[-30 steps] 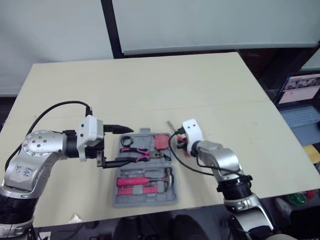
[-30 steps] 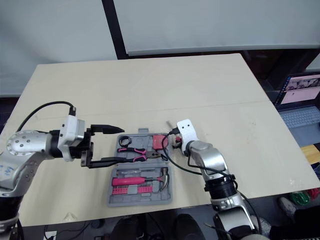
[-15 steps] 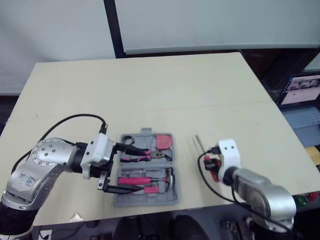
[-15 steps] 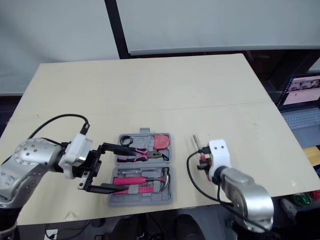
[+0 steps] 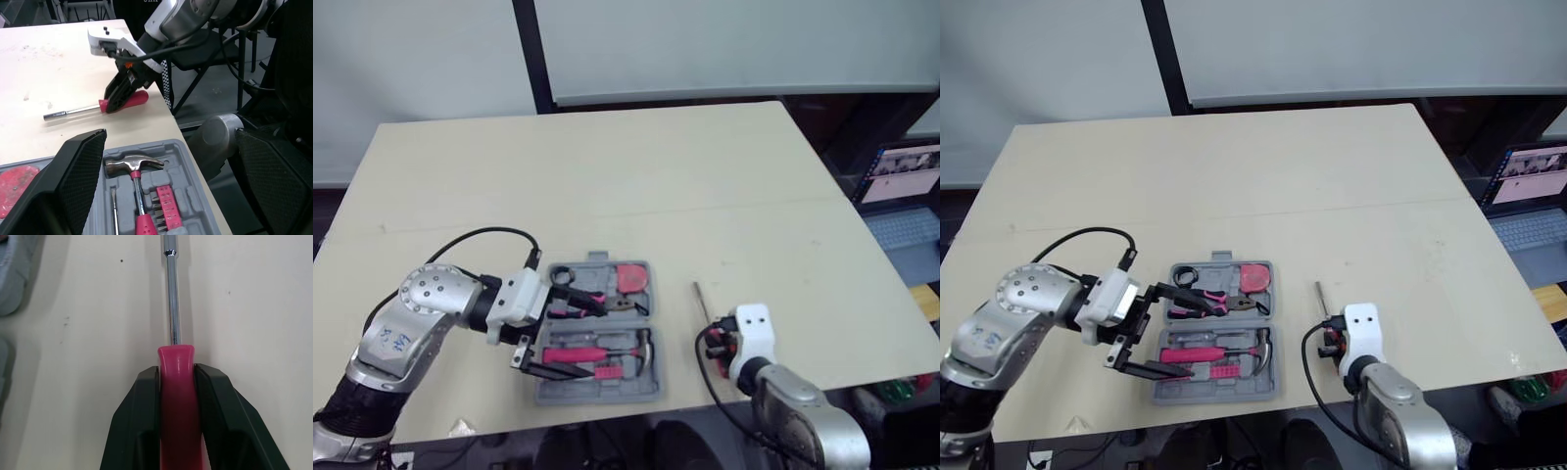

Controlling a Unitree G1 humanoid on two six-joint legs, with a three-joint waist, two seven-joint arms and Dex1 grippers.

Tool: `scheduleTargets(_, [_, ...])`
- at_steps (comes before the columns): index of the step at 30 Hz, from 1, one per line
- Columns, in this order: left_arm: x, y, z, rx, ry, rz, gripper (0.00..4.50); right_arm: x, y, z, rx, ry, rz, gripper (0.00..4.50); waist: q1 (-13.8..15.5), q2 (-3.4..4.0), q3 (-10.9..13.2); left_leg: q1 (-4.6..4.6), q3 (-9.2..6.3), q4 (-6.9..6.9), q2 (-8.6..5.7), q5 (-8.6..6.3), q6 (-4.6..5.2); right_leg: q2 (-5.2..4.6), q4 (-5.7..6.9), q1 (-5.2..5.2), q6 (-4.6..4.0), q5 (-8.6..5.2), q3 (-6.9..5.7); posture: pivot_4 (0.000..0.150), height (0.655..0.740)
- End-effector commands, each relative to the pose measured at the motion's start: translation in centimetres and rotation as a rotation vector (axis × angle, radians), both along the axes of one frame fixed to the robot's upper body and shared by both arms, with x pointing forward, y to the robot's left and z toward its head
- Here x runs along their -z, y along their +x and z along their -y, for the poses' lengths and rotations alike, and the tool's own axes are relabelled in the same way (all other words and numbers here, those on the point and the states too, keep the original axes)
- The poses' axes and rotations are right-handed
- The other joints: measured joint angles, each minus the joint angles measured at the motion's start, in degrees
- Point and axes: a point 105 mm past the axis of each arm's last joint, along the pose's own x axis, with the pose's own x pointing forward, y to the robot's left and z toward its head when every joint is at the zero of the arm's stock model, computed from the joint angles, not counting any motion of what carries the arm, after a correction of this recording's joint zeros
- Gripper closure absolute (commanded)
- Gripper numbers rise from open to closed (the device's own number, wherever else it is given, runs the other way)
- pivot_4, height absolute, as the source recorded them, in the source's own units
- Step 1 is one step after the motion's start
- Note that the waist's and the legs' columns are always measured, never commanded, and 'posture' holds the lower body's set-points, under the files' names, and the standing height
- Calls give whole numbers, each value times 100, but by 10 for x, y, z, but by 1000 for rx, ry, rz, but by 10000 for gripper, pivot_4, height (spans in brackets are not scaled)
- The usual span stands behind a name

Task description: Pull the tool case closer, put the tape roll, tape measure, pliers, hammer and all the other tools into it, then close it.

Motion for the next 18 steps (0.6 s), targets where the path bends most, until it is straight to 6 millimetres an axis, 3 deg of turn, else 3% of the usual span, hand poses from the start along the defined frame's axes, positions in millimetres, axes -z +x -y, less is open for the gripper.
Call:
scheduleTargets(1, [-5, 4, -2, -15, -4, 39, 0, 0, 5, 5, 45, -10, 31, 39214, -6, 0, 0, 0, 0, 0, 0, 0, 0, 0, 2, 0, 0, 0, 0, 1500, 7400])
scheduleTargets(7, [-7, 7, -4, -42, -10, 53, 0, 1, 5, 5, 37, 7, 17, 39214, -2, -7, -4, 3, -2, 3, 0, 4, 3, -2, 8, 4, 1, 1, -2, 1500, 7400])
scheduleTargets(12, [-7, 7, -10, -86, -16, 48, 0, -15, 4, 12, 11, -6, 51, 14983, 11, -6, -3, 2, -4, 1, 0, 3, 3, -2, 6, 3, 1, 1, -3, 1500, 7400])
scheduleTargets(15, [-8, 3, -15, -97, -15, 43, 0, -35, 3, 17, -37, -36, 90, 192, 9, -5, -1, -2, -2, 2, -1, 2, 4, -3, 3, 2, 1, 1, -2, 1500, 7400])
scheduleTargets(18, [-8, 1, -17, -100, -11, 48, 0, -64, 2, 17, -166, -48, 126, 192, 4, -3, 0, 0, -3, 2, 0, 3, 4, -2, 6, 1, 1, 1, -1, 1500, 7400])
